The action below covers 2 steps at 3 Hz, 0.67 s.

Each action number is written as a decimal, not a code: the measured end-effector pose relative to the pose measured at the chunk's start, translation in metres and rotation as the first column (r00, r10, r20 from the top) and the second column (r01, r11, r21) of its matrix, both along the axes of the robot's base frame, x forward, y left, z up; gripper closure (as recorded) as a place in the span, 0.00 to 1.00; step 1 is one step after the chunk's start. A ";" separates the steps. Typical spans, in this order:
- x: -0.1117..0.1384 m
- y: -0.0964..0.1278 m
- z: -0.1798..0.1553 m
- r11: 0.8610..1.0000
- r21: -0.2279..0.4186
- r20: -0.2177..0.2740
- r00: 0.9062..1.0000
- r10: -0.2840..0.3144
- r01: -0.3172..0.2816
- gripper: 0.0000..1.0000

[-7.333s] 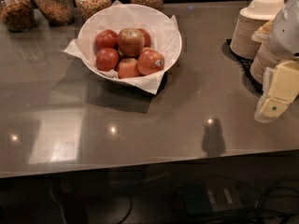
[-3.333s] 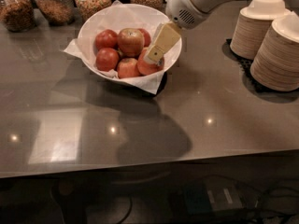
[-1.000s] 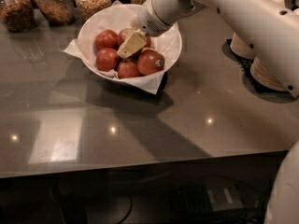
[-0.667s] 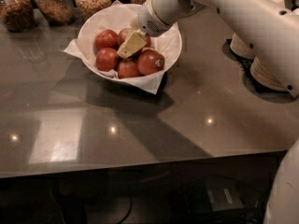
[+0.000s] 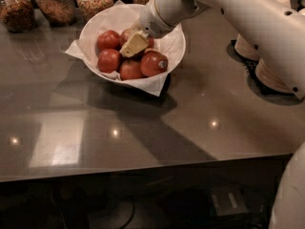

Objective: Pick apple from white bowl

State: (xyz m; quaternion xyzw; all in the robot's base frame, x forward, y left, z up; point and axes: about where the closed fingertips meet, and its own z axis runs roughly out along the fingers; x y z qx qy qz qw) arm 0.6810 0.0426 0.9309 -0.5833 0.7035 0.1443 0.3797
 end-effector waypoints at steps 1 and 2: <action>-0.004 0.003 0.004 1.000 0.002 0.001 1.000 0.022 -0.022 0.93; -0.009 0.006 0.019 0.999 0.002 0.025 0.999 0.048 -0.048 1.00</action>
Offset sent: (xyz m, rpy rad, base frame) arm -0.0147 0.0036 0.0398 0.0051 -0.0583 0.0710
